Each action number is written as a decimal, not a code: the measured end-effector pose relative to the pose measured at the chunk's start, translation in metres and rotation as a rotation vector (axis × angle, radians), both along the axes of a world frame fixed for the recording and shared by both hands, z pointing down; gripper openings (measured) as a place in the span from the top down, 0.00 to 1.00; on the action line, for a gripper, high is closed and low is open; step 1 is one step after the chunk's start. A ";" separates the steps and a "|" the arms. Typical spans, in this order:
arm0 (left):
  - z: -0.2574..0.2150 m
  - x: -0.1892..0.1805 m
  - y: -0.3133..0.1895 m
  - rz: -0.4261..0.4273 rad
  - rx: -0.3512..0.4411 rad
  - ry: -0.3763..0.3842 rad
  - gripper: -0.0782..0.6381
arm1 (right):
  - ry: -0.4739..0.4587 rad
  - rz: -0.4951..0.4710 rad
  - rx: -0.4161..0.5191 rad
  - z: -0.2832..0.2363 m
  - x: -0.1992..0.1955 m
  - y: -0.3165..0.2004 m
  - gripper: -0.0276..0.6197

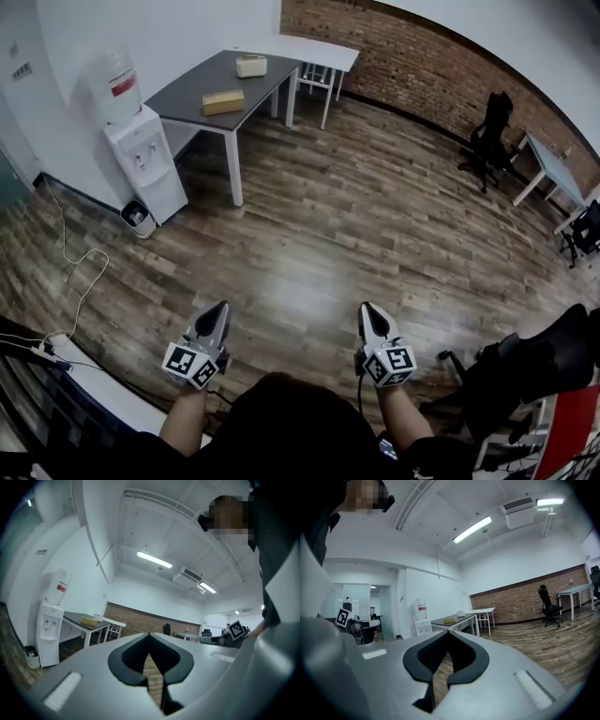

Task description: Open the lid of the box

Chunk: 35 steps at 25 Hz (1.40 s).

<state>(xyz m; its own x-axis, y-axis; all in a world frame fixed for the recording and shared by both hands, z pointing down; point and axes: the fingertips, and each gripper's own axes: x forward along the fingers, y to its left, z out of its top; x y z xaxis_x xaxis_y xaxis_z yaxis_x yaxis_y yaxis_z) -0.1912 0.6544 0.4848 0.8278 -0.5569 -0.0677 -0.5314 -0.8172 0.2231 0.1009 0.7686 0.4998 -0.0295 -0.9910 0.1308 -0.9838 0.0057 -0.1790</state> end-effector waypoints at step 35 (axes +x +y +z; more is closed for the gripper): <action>0.000 0.006 -0.155 -0.418 0.009 -0.037 0.89 | -0.048 -0.302 0.041 0.011 0.041 -0.260 0.95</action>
<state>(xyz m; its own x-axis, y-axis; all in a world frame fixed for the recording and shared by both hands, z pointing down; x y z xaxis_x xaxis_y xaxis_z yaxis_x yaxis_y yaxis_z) -0.1856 0.4992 0.4845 0.5327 -0.8449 -0.0479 -0.8253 -0.5312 0.1915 0.1418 0.5090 0.5112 -0.3285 -0.9409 0.0827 -0.9271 0.3045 -0.2184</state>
